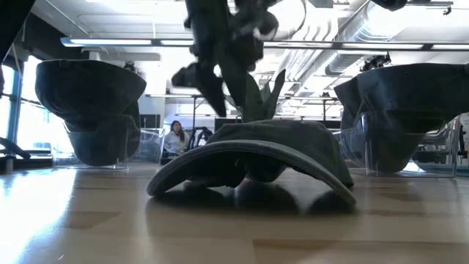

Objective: Pick & Place hat
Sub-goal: Put the green cap into the left bin

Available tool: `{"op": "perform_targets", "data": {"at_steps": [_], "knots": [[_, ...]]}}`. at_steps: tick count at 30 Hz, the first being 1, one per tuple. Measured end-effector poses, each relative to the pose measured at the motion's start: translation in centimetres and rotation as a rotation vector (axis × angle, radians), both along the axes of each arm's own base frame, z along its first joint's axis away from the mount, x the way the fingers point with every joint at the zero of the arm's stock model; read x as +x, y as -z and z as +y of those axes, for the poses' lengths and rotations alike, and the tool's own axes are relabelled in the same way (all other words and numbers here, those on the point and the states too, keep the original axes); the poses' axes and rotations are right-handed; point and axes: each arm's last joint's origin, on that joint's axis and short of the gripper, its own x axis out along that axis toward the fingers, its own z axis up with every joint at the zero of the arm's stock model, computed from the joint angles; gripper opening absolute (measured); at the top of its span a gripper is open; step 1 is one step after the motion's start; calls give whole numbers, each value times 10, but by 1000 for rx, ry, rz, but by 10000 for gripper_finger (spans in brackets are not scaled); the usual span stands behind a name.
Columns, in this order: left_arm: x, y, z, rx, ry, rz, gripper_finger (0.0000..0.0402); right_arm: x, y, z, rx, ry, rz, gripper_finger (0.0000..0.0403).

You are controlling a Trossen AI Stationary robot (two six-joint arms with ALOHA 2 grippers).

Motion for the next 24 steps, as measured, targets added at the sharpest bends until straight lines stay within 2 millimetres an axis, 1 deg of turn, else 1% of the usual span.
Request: {"op": "perform_targets", "data": {"at_steps": [3, 5, 8, 10, 12, 13, 15, 19, 21, 23, 24], "knots": [[-1, 11, 20, -37, -60, 14, 228, 4, 2, 8, 0, -31, -1, 2], [-2, 18, 27, -64, -80, 18, 251, 4, 3, 12, -3, -46, 3, 4], [-4, 30, 25, -85, -73, 30, 267, 3, 2, 15, -4, -59, -5, 6], [0, 43, 23, -104, -82, 20, 268, 2, 2, 16, -2, -64, -10, 5], [-2, 53, 21, -121, -87, 55, 261, 2, 1, 17, 0, -66, -14, 2], [-3, 54, 20, -127, -85, 57, 256, 2, 1, 17, 0, -65, -15, 2], [1, 55, 18, -159, -67, 0, 241, 2, 1, 17, -1, -65, -15, 3], [3, 83, 14, -284, -40, 53, 203, 3, 1, 17, -5, -55, -19, 7], [8, 86, 13, -337, -34, 38, 182, 3, 1, 17, -3, -54, -25, 5], [9, 92, 10, -355, -18, 48, 158, 3, 0, 17, -2, -56, -25, 2], [10, 91, 9, -359, -13, 38, 145, 3, 0, 17, 0, -57, -29, 2]]}}
